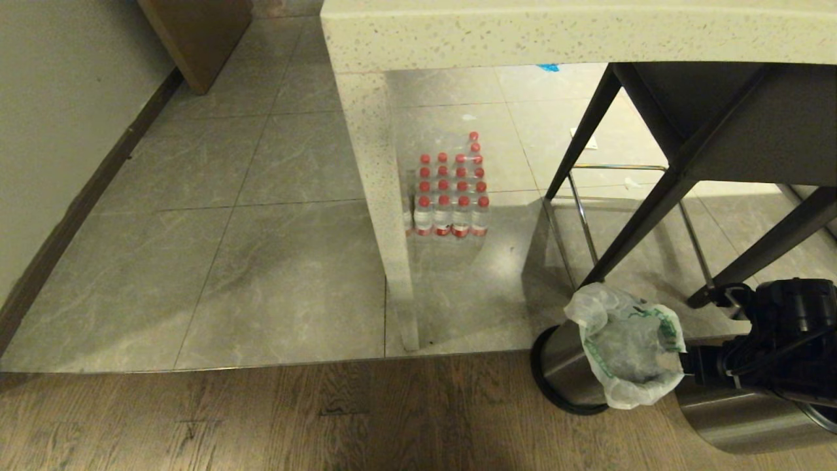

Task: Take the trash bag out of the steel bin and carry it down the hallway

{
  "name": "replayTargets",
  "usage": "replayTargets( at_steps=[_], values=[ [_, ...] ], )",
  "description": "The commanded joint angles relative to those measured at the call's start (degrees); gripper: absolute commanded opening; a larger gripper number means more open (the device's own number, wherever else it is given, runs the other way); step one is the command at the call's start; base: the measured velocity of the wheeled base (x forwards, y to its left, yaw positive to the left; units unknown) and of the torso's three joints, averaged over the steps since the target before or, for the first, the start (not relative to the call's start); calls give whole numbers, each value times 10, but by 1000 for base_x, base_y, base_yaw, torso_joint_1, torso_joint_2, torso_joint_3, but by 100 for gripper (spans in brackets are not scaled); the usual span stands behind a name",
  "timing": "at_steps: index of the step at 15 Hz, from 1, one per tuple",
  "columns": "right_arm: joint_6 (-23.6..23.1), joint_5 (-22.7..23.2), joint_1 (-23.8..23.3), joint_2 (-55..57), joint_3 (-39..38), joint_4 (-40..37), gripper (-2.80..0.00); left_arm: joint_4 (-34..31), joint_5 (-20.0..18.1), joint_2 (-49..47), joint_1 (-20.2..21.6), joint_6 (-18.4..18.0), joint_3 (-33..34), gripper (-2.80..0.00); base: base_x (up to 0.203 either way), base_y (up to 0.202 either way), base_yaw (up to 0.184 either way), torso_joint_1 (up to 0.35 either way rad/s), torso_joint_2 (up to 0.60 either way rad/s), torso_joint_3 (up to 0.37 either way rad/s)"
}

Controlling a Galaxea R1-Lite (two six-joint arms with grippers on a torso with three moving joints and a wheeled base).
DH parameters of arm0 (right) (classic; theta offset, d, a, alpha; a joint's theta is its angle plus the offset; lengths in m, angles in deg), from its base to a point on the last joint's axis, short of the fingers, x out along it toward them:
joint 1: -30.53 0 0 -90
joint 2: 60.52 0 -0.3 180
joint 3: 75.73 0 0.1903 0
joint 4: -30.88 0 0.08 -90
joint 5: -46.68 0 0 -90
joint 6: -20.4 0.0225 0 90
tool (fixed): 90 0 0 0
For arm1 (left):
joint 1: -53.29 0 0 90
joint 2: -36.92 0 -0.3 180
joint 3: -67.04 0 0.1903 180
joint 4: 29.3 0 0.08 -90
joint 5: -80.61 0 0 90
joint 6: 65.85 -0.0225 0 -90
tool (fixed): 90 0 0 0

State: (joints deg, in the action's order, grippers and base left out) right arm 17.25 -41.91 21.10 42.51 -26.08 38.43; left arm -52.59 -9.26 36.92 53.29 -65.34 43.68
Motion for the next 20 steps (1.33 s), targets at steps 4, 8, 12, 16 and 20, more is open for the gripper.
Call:
replayTargets(
  at_steps=[4, 8, 12, 16, 20],
  values=[
    [47, -23, 95, -1030, -230, -383, 0, 0, 0, 1, 0, 0, 0, -280, 0, 0, 0, 0, 0, 0],
    [47, -23, 95, -1030, -230, -383, 0, 0, 0, 1, 0, 0, 1, -280, 0, 0, 0, 0, 0, 0],
    [47, -23, 95, -1030, -230, -383, 0, 0, 0, 1, 0, 0, 1, -280, 0, 0, 0, 0, 0, 0],
    [47, -23, 95, -1030, -230, -383, 0, 0, 0, 1, 0, 0, 0, -280, 0, 0, 0, 0, 0, 0],
    [47, -23, 95, -1030, -230, -383, 0, 0, 0, 1, 0, 0, 0, -280, 0, 0, 0, 0, 0, 0]
  ],
)
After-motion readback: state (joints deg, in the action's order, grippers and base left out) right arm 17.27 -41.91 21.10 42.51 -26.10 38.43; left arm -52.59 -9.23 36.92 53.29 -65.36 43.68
